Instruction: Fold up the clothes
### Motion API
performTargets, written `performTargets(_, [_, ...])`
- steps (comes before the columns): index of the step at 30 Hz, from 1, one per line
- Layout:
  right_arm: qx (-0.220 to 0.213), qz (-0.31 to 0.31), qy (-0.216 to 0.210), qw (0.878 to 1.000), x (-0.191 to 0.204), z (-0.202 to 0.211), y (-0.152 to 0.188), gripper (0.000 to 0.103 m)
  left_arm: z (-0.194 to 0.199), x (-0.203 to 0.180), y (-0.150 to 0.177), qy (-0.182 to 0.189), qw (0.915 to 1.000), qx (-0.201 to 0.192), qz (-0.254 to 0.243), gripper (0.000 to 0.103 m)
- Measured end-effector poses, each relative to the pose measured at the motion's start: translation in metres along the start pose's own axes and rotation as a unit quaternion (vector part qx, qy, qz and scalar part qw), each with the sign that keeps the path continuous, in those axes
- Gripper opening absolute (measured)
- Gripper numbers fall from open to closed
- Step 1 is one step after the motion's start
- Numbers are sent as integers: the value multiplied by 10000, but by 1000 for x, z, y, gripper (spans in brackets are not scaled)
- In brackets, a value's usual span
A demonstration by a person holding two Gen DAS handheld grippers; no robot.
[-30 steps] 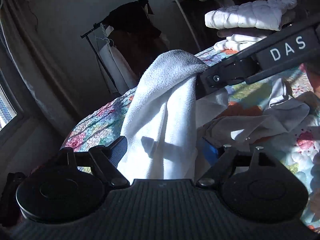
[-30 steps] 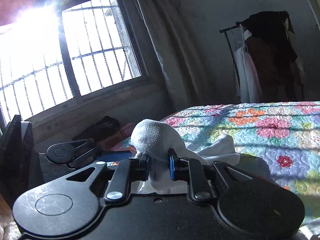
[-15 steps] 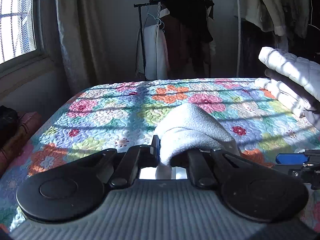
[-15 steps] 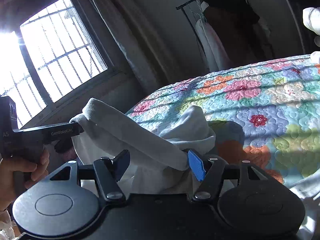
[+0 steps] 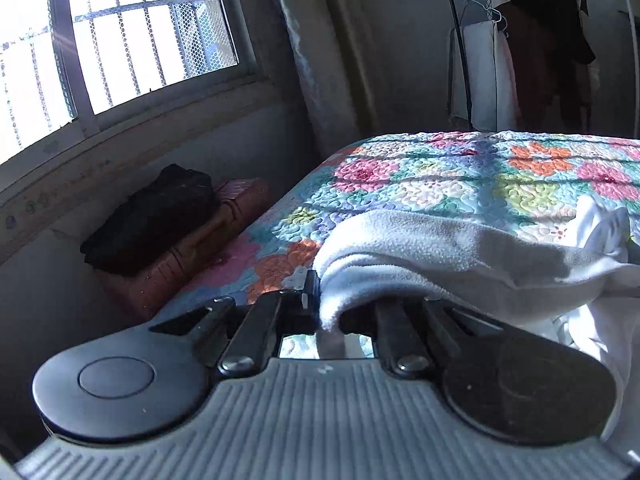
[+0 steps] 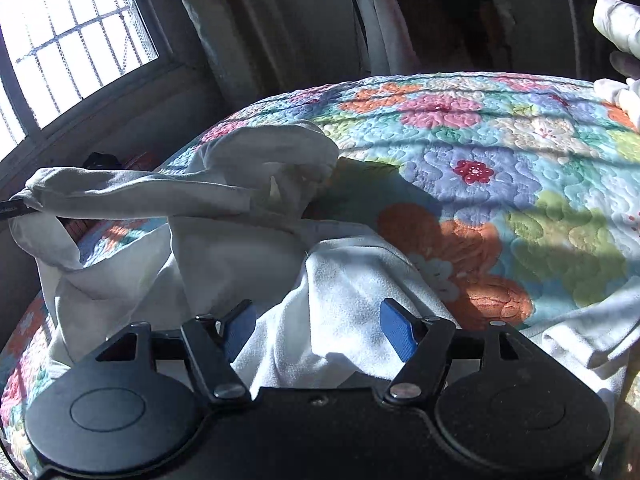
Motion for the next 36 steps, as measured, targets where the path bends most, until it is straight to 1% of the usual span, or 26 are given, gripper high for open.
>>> performTargets(2, [115,-70,133,9998,-1,-8,4,74,-1,13,9,-116,9999,51,106,7])
performTargets(4, [197,-54,200,9996,0,-12,7,74,-2,27,15,-218,9989,119,394,7])
performTargets(7, [262,-4,286,9992,-1,-15,12,74,-6,50,25,-365,9947,285,913,7])
performTargets(9, [215,-93,308,9992,-4,-13,14,74,-11,59,33,-537,9922,448,1036,7])
performTargets(12, [155,-265,266,9992,-9,-12,14,74,-15,60,44,-800,9905,688,884,7])
performTargets(14, [170,-262,322,9990,-10,-14,14,74,-20,59,51,-988,9875,954,774,7])
performTargets(17, [155,-204,345,9991,-9,-12,13,74,-29,62,62,-1133,9810,1373,766,8])
performTargets(20, [140,-204,413,9988,-11,-10,11,74,-32,67,73,-1268,9758,1589,802,8])
performTargets(21, [126,-235,440,9987,-13,-9,10,74,-33,65,76,-1269,9747,1679,759,11])
performTargets(23, [108,-293,438,9986,-16,-5,7,74,-35,61,81,-1237,9718,1894,661,16])
performTargets(24, [110,-319,425,9985,-16,-3,6,74,-36,59,83,-1221,9702,2001,611,22])
performTargets(25, [109,-362,382,9986,-17,-1,5,74,-35,56,85,-1128,9706,2028,645,31])
performTargets(26, [108,-398,335,9986,-17,2,4,74,-34,52,86,-1004,9716,2022,711,36])
performTargets(27, [120,-429,289,9986,-17,3,4,74,-32,49,87,-740,9742,1961,835,46])
performTargets(28, [140,-460,251,9985,-17,4,4,74,-31,45,87,-472,9755,1913,983,49])
performTargets(29, [217,-556,182,9981,-17,5,4,74,-30,41,87,-224,9754,1877,1130,50])
performTargets(30, [304,-660,103,9973,-17,5,5,74,-29,37,86,-96,9747,1873,1217,54])
performTargets(31, [383,-741,4,9965,-16,5,6,74,-28,33,85,-16,9738,1881,1280,56])
performTargets(32, [450,-816,-95,9956,-15,6,7,74,-26,28,84,35,9742,1883,1242,56])
performTargets(33, [517,-892,-195,9945,-13,8,8,74,-24,23,82,73,9752,1884,1163,57])
performTargets(36, [721,-1076,-420,9907,-9,14,8,74,-11,5,73,56,9837,1694,606,59])
Point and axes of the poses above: each gripper's, at about its wrist camera, not at the fingertips, and z roughly against the way its jaws point, x to its left, y to its underside, the point moved 4 cm from there along -z, roughly the way its jaws point, and after that the axes turned 14 degrees about -z, right-handed, at the moved point
